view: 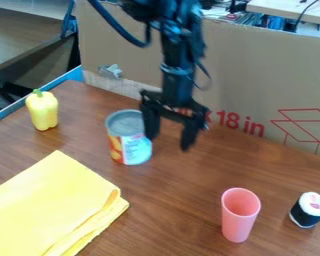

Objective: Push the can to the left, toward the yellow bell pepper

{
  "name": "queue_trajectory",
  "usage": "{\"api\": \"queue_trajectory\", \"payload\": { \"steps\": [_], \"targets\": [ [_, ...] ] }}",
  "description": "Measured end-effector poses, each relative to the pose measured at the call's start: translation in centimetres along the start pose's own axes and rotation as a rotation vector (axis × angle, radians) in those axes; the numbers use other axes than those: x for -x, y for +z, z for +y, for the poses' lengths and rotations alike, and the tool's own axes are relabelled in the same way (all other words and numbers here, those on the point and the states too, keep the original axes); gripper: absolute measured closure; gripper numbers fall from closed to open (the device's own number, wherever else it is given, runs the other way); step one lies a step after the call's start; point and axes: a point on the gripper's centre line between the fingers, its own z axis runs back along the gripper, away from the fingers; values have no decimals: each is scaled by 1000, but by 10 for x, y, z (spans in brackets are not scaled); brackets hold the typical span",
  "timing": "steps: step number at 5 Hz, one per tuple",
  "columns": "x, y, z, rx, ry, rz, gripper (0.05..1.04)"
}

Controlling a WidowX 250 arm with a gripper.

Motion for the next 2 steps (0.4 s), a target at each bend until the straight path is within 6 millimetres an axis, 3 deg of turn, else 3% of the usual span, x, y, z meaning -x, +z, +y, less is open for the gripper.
{"api": "queue_trajectory", "payload": {
  "steps": [1, 2],
  "targets": [
    [-10, 6, 42, -14, 29, 23, 83],
    [-10, 14, 54, -6, -16, 66, 83]
  ]
}}
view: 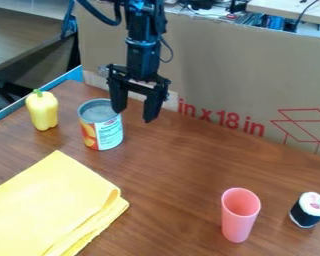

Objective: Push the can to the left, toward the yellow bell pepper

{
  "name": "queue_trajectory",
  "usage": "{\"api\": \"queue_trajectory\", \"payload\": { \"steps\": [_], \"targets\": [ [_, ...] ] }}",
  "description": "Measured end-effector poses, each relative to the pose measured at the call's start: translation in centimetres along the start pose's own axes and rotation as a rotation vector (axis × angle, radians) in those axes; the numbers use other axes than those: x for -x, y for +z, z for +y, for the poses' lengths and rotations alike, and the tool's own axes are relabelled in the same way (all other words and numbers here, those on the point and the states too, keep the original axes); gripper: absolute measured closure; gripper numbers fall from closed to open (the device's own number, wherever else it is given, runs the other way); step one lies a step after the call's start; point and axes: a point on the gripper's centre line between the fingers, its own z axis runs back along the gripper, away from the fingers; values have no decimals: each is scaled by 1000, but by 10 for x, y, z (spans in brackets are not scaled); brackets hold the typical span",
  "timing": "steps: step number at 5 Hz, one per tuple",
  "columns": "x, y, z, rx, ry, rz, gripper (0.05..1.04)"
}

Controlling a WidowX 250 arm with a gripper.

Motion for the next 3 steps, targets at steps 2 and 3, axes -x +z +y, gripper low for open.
{"api": "queue_trajectory", "payload": {
  "steps": [2, 3],
  "targets": [
    [32, 17, -25, 74, -104, -13, 83],
    [72, 42, -72, 46, -227, -84, 83]
  ]
}}
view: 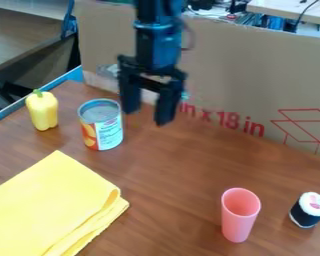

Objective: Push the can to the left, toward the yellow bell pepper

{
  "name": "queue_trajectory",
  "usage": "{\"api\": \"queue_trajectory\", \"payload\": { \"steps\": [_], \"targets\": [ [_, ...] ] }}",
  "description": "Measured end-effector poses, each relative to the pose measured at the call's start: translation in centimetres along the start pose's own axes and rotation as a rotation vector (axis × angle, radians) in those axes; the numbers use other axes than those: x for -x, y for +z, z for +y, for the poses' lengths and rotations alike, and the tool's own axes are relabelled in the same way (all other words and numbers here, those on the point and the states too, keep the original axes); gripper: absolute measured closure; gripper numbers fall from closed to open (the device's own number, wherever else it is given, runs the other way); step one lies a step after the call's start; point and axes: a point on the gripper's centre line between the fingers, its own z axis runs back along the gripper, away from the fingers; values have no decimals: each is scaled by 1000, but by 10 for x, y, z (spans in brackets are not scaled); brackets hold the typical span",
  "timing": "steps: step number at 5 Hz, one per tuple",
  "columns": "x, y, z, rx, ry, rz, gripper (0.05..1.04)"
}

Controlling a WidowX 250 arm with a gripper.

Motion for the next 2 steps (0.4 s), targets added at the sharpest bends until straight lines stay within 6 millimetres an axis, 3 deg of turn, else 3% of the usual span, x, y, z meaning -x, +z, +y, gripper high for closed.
{"api": "queue_trajectory", "payload": {
  "steps": [1, 2],
  "targets": [
    [27, -1, -37, -65, -57, -5, 83],
    [46, 7, -54, -138, -73, 53, 83]
  ]
}}
